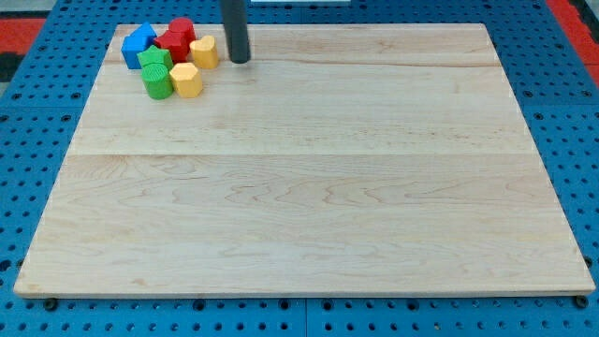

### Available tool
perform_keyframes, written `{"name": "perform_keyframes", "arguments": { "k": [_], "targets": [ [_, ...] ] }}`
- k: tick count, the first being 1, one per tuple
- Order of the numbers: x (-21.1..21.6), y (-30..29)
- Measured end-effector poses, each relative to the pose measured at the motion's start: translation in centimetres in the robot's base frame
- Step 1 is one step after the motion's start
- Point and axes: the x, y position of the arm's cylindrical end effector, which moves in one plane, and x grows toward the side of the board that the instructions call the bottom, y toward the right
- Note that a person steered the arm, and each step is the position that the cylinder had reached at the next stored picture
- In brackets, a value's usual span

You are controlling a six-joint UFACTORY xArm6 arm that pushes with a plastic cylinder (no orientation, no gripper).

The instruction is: Place the yellow heart diagonally to the yellow hexagon

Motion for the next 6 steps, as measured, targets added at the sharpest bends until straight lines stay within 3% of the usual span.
{"name": "perform_keyframes", "arguments": {
  "k": [2, 3, 4, 5, 6],
  "targets": [
    [-4.1, 2.0],
    [-6.6, -4.3],
    [-4.7, -8.7],
    [-0.2, -8.0],
    [1.7, -6.8]
  ]
}}
